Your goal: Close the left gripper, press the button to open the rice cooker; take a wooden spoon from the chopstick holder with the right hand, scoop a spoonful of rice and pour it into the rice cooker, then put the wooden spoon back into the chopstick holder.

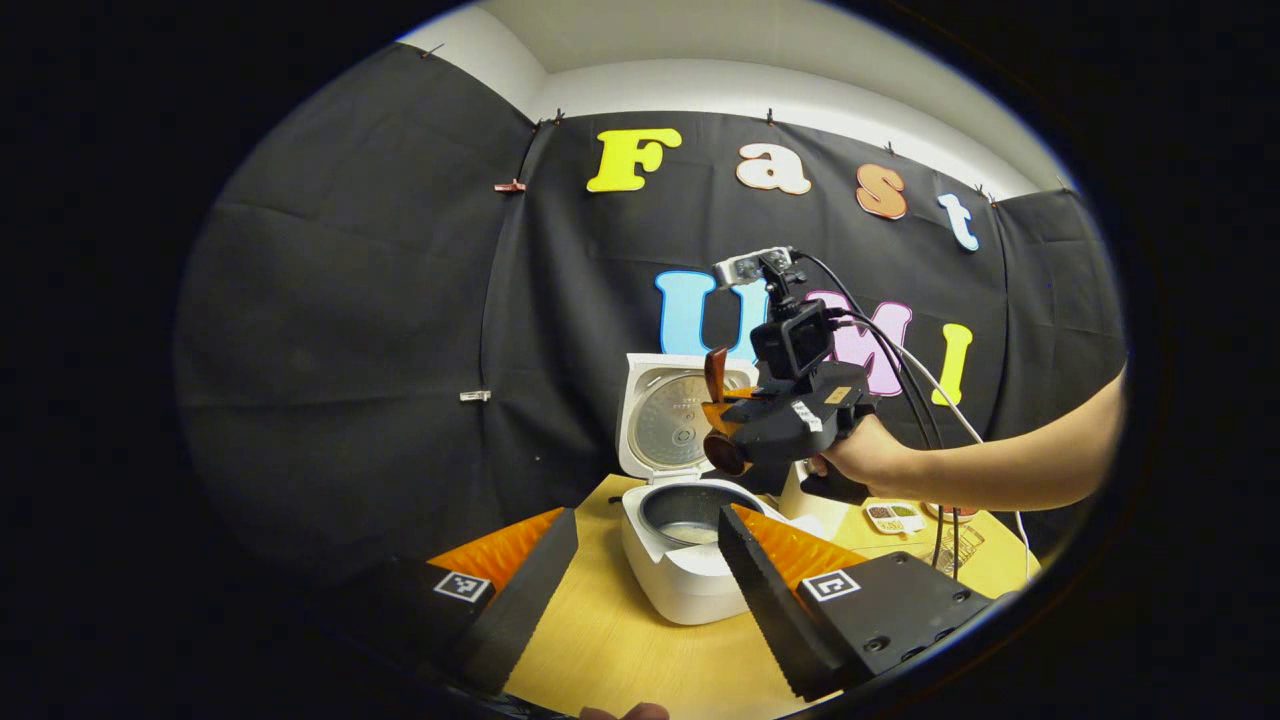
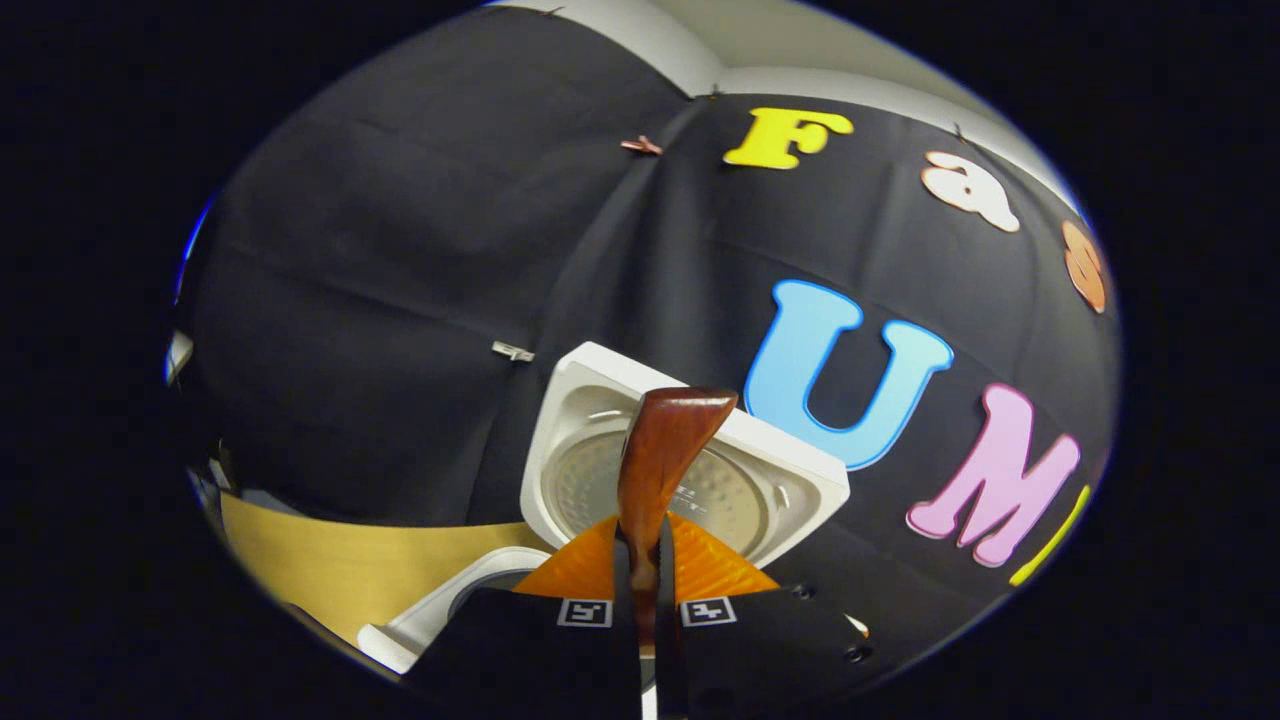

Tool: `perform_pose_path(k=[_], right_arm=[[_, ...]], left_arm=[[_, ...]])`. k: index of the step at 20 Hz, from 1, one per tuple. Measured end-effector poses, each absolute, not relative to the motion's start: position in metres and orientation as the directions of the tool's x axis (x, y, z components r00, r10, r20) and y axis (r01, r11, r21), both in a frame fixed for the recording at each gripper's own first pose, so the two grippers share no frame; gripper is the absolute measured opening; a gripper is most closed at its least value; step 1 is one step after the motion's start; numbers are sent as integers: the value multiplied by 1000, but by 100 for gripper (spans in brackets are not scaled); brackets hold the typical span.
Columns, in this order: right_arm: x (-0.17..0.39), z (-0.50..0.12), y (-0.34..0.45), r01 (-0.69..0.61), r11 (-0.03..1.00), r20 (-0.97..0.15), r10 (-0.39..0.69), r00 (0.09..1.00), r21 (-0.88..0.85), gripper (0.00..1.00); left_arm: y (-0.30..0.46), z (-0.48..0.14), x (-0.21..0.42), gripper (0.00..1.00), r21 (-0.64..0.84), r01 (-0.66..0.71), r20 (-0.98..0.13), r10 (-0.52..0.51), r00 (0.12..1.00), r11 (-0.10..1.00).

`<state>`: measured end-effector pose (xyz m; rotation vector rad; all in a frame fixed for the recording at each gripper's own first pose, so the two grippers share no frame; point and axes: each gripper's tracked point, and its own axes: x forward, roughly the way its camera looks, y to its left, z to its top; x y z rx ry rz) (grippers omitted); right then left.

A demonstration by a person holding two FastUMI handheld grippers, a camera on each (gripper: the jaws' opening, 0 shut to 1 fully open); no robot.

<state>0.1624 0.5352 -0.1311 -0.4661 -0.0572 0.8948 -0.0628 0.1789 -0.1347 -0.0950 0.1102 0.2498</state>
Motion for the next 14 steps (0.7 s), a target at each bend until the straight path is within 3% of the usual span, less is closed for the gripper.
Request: perform_pose_path(k=[3,5,9,14], right_arm=[[148,-139,542,-728,435,-157,793,588,-530,10],[144,-148,541,-762,426,-191,800,569,-488,10],[168,-146,524,-800,580,-232,765,600,-154,10],[199,-127,482,-653,694,-232,718,656,302,10]], left_arm=[[180,-135,-64,98,-88,-256,-122,245,962,963],[178,-136,-66,97,-89,-257,-123,246,962,962],[178,-136,-70,97,-87,-267,-127,255,958,960],[170,-130,-70,95,-84,-257,-116,247,962,963]])
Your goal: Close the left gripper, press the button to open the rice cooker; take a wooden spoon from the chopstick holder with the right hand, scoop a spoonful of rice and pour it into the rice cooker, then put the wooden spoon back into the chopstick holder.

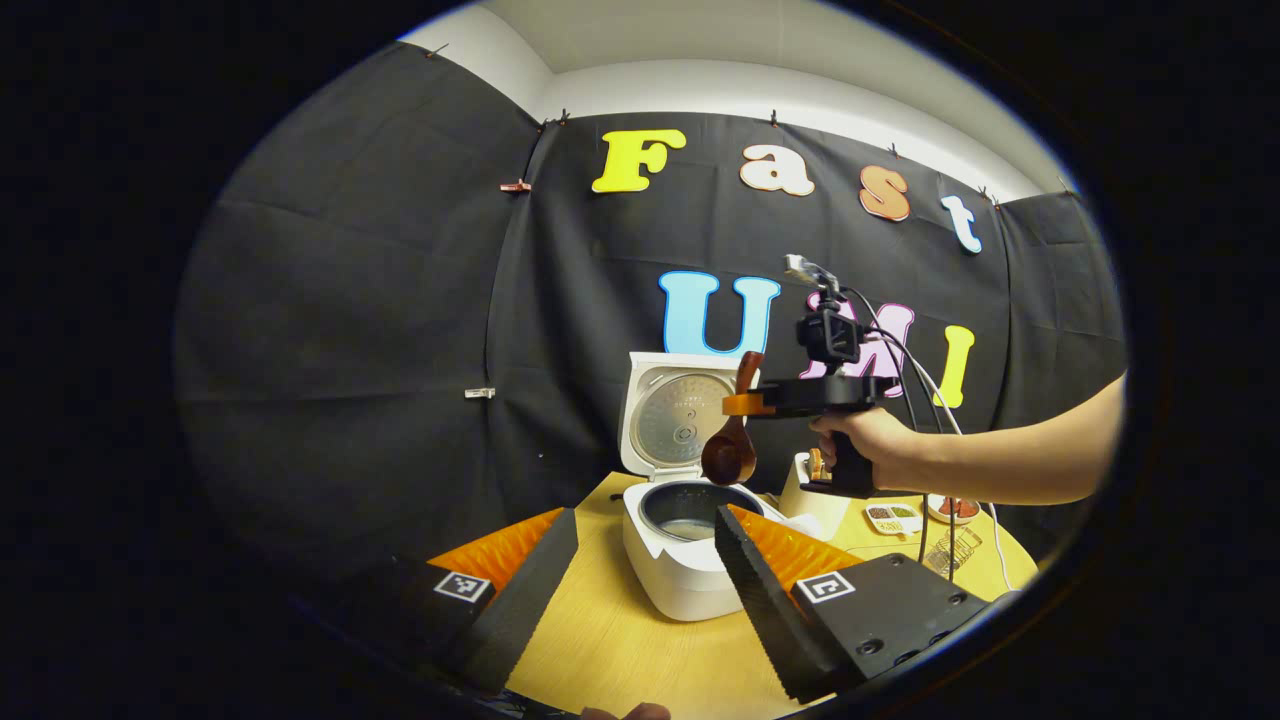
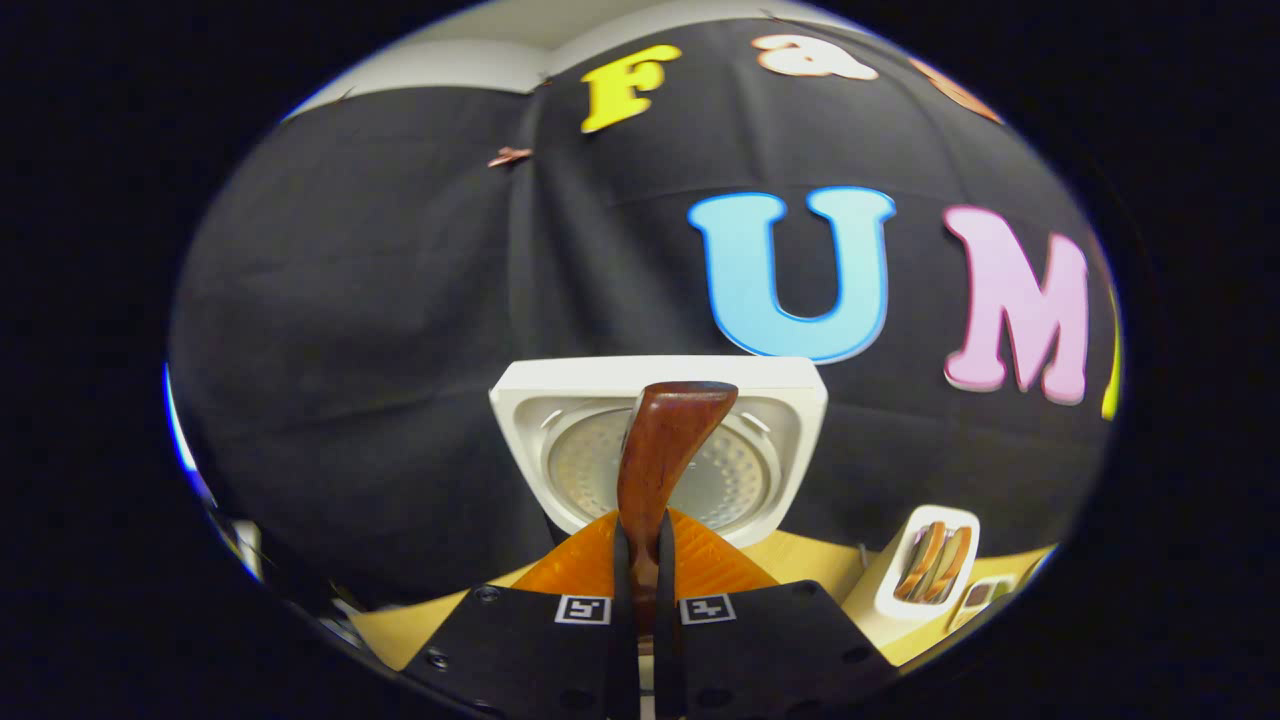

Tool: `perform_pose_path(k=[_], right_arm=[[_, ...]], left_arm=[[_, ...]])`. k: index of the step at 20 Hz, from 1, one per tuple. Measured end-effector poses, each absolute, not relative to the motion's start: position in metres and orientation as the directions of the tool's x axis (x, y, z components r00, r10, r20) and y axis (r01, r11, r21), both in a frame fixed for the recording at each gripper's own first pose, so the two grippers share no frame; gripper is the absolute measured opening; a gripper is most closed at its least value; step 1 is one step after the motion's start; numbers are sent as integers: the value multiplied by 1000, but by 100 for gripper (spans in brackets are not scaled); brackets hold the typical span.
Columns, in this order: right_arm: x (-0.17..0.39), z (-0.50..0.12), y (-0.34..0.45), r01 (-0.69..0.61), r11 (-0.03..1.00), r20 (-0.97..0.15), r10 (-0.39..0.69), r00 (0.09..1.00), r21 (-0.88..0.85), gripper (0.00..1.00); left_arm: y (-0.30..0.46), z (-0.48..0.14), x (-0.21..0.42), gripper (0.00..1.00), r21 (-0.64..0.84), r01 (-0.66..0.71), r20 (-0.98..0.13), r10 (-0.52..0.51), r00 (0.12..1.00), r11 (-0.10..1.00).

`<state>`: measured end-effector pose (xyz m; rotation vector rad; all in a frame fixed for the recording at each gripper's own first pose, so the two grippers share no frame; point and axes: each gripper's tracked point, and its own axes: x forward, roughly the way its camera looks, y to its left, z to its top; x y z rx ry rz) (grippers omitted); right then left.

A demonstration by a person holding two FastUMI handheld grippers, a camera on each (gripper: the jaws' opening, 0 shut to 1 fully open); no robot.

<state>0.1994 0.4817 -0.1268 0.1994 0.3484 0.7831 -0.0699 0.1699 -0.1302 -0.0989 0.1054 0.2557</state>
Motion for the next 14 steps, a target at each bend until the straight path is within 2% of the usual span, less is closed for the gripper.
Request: perform_pose_path(k=[4,8,11,14], right_arm=[[210,-105,441,-541,678,-201,697,688,499,10],[203,-65,398,-476,592,-123,700,704,650,10],[202,-40,349,-432,565,-72,661,747,703,10],[200,-29,298,-410,583,-50,614,788,701,10]], left_arm=[[160,-122,-69,95,-86,-241,-102,232,967,967],[149,-115,-66,95,-84,-225,-96,217,971,971],[141,-109,-60,95,-98,-209,-91,201,975,973],[134,-97,-56,95,-89,-194,-71,188,980,977]])
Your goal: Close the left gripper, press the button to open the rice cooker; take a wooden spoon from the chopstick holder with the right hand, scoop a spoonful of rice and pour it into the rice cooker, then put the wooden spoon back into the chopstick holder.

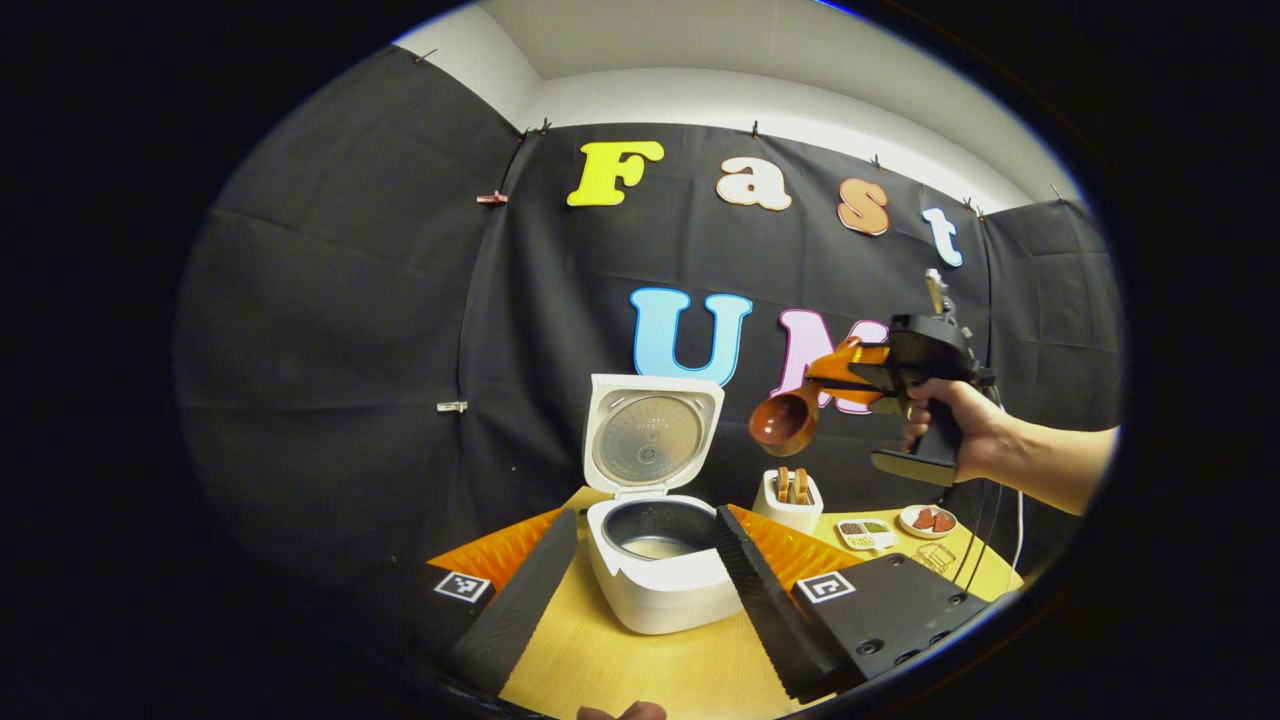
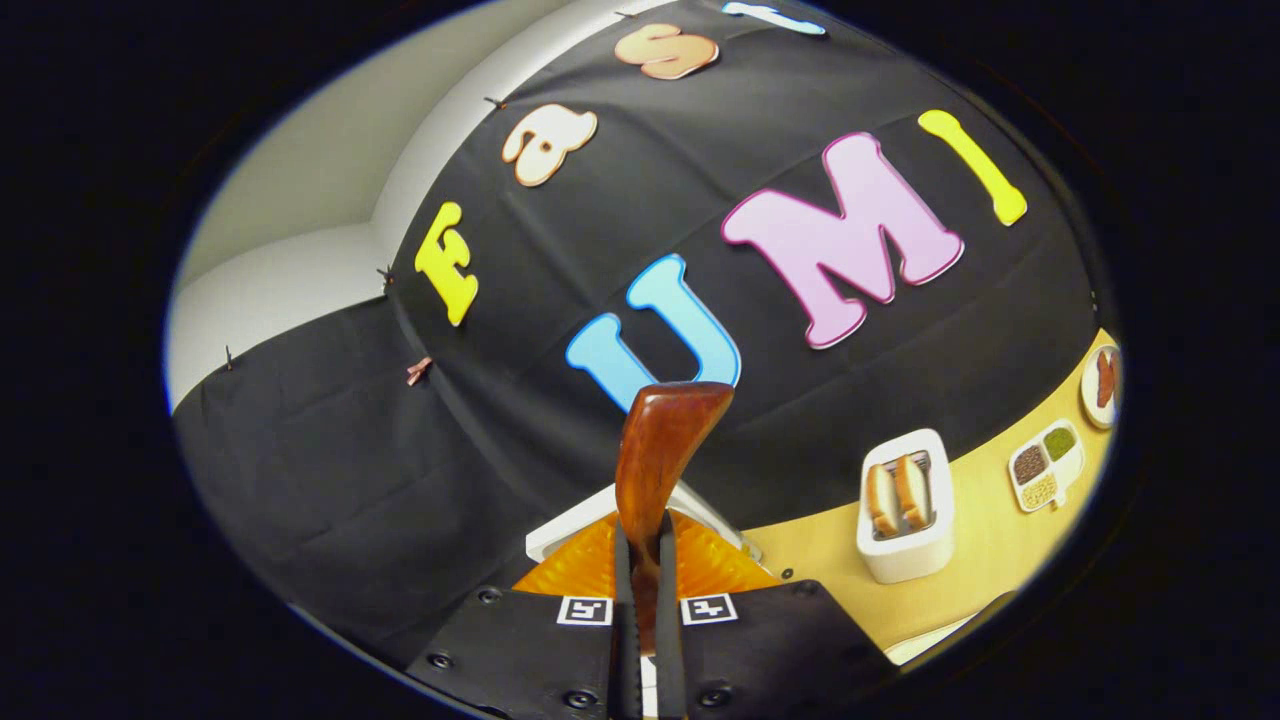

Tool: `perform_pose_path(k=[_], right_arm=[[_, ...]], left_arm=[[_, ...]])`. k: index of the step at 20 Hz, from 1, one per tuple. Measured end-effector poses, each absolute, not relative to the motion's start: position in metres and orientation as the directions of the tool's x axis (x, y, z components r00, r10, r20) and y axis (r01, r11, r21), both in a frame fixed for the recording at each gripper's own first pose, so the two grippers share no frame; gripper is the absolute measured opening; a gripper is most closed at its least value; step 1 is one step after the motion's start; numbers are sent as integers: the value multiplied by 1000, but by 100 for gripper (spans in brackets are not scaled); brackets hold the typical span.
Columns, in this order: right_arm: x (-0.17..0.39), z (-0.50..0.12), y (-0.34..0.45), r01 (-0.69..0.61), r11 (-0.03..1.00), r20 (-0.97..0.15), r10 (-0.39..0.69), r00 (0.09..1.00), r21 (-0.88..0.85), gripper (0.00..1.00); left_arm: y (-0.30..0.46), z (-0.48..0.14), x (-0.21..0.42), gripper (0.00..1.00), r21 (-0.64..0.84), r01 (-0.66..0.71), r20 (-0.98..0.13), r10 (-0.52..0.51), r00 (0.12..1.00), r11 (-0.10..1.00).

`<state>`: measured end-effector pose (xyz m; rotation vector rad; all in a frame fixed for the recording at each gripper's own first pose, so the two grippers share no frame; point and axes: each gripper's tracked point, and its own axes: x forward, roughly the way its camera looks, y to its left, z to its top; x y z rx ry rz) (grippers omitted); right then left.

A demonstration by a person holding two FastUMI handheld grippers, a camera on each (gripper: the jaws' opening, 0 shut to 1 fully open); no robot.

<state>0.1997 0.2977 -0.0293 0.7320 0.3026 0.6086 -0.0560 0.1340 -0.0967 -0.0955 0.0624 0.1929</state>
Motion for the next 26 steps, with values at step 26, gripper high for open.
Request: perform_pose_path(k=[26], right_arm=[[191,-265,-55,-102,926,-385,249,889,363,11]], left_arm=[[30,-80,2,95,-2,-161,-90,160,983,987]])
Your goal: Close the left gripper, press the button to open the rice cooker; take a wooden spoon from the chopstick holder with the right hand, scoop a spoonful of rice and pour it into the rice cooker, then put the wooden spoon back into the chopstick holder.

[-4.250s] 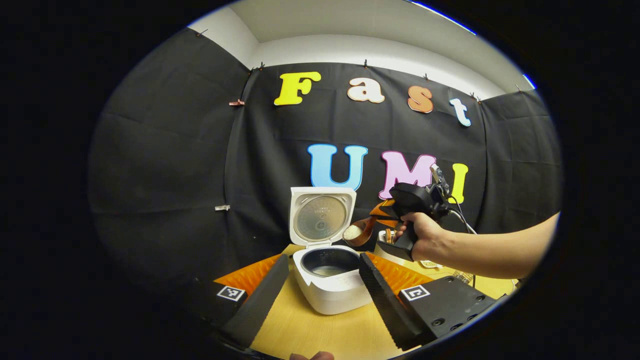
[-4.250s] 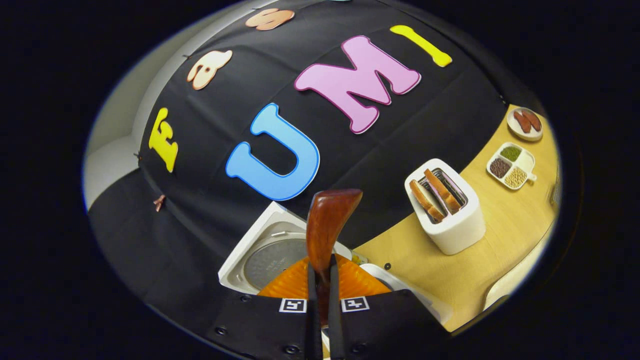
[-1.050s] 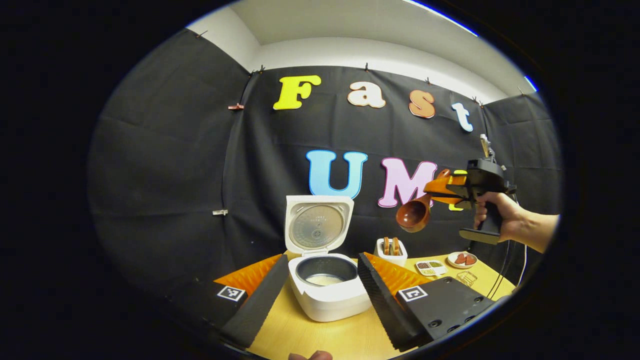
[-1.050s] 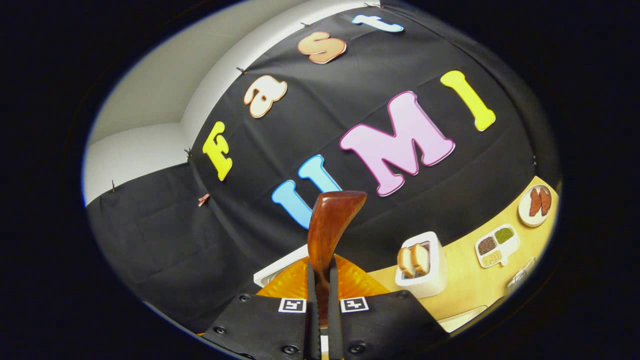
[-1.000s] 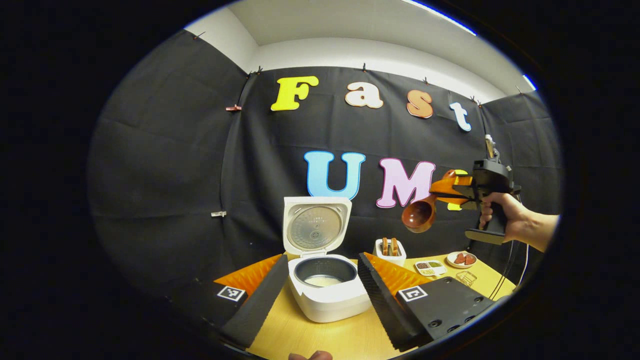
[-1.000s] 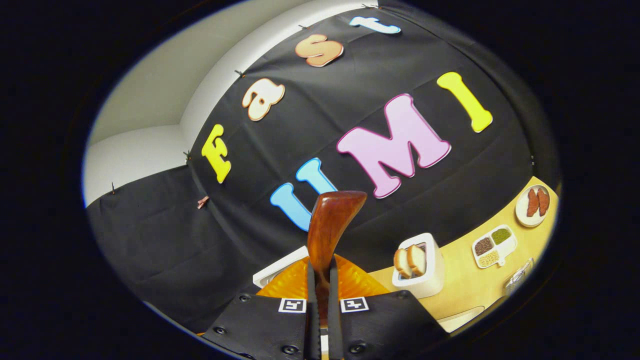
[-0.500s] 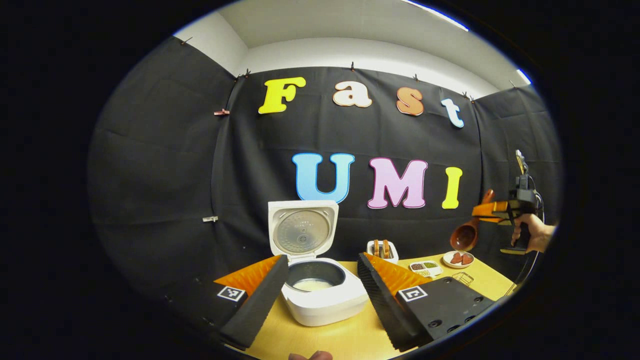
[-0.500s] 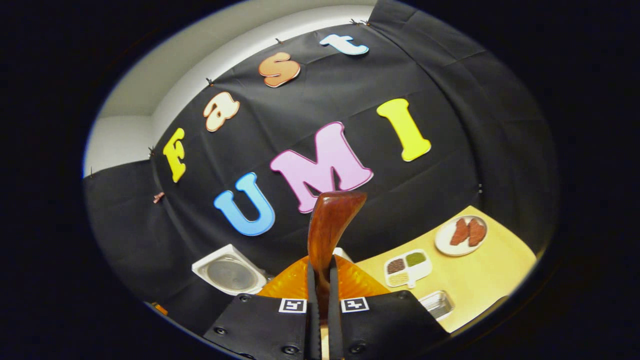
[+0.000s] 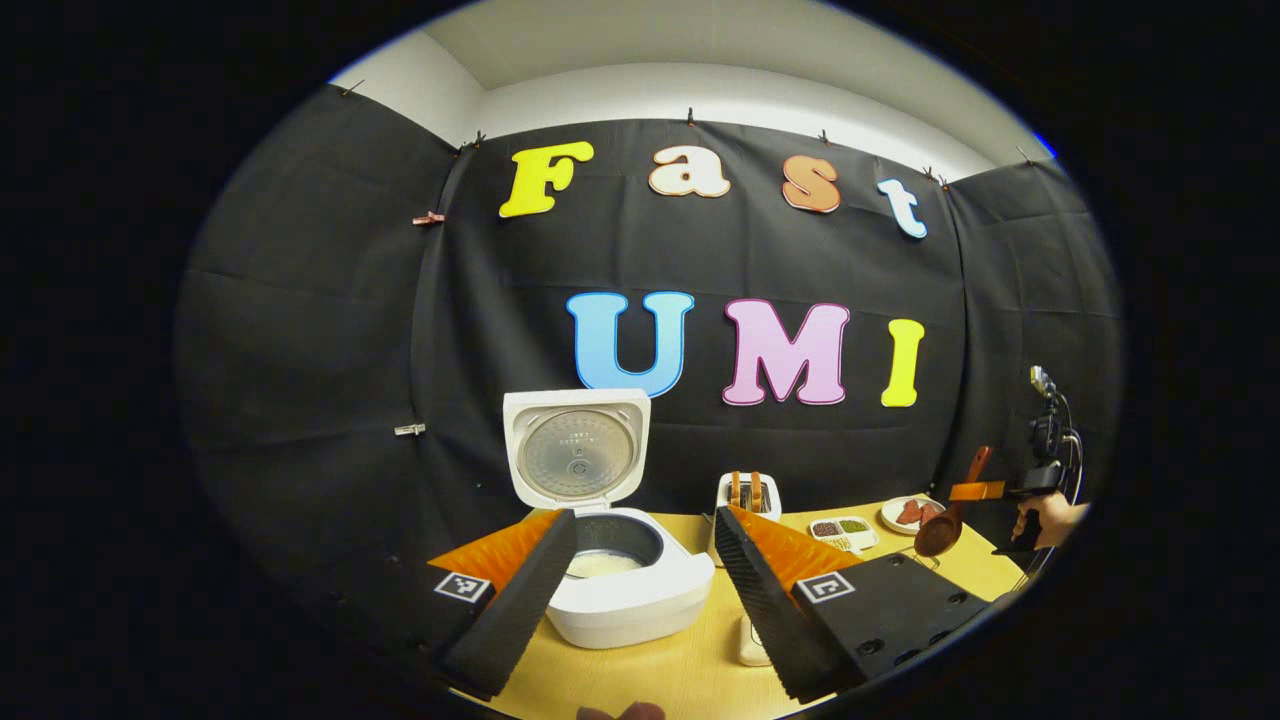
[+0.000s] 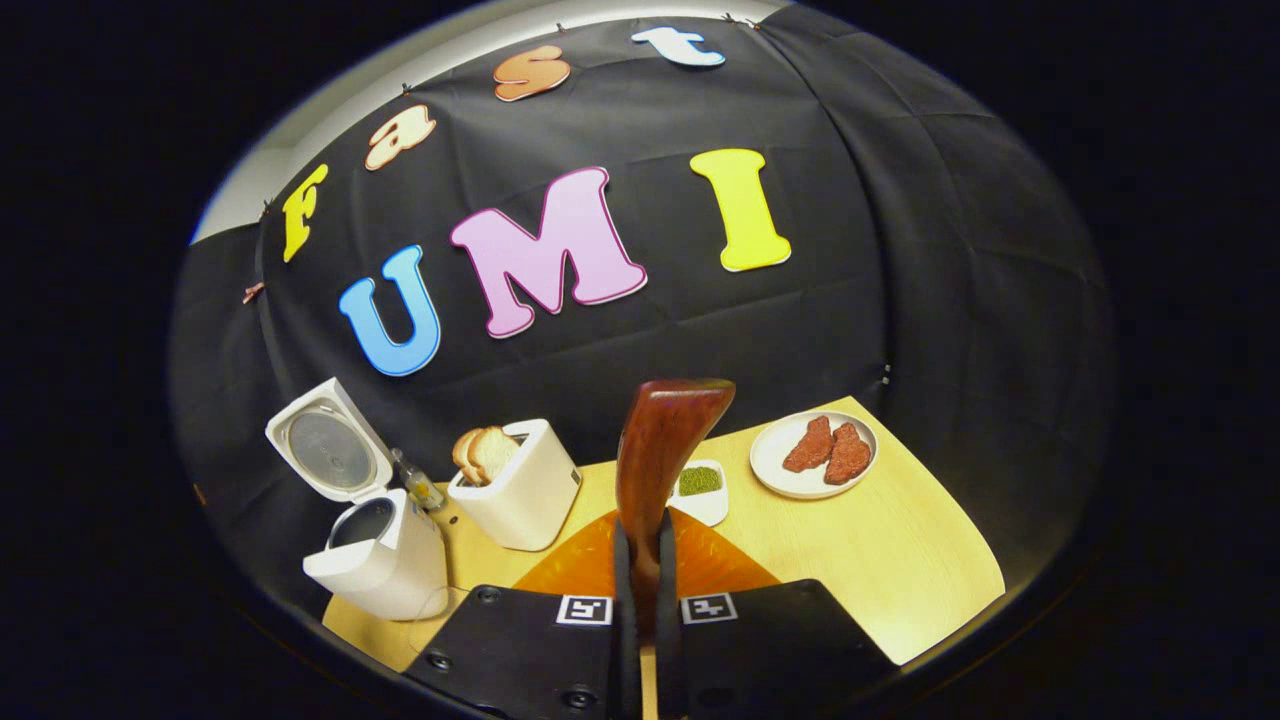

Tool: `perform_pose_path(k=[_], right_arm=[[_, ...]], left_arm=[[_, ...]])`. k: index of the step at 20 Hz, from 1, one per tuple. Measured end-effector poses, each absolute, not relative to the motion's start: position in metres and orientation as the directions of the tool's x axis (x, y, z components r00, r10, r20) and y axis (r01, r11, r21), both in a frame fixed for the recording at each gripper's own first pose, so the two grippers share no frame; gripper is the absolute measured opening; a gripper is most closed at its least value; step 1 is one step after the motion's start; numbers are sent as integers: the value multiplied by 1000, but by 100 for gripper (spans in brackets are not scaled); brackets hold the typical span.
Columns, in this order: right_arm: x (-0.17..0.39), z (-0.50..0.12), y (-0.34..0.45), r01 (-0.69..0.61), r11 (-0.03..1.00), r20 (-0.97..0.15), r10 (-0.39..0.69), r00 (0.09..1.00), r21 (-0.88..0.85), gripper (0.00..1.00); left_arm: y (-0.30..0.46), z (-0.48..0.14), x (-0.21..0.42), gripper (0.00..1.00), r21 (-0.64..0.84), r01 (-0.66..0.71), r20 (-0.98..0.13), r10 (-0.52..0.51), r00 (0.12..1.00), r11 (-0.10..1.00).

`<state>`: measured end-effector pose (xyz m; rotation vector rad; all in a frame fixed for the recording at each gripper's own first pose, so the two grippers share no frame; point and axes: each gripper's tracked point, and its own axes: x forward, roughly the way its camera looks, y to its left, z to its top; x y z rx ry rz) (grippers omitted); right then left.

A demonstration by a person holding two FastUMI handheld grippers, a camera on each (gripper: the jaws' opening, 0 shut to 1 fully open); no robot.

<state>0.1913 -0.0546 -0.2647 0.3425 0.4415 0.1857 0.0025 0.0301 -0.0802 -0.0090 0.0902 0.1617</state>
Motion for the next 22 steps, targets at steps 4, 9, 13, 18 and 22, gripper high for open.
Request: perform_pose_path(k=[4,9,13,18,22], right_arm=[[203,-303,-57,-111,937,-434,255,864,330,11],[209,-340,-47,-112,929,-489,285,825,353,11],[212,-367,-42,-96,922,-533,299,792,375,12],[210,-378,-46,-68,911,-559,307,770,407,16],[211,-376,-62,-26,918,-562,265,784,396,36]], left_arm=[[19,-83,10,96,5,-180,-109,180,978,984],[13,-88,16,95,-13,-208,-129,204,970,978],[10,-88,18,95,-1,-220,-133,218,967,975],[9,-86,21,95,3,-230,-132,228,965,973],[6,-78,28,95,16,-224,-118,224,967,975]])
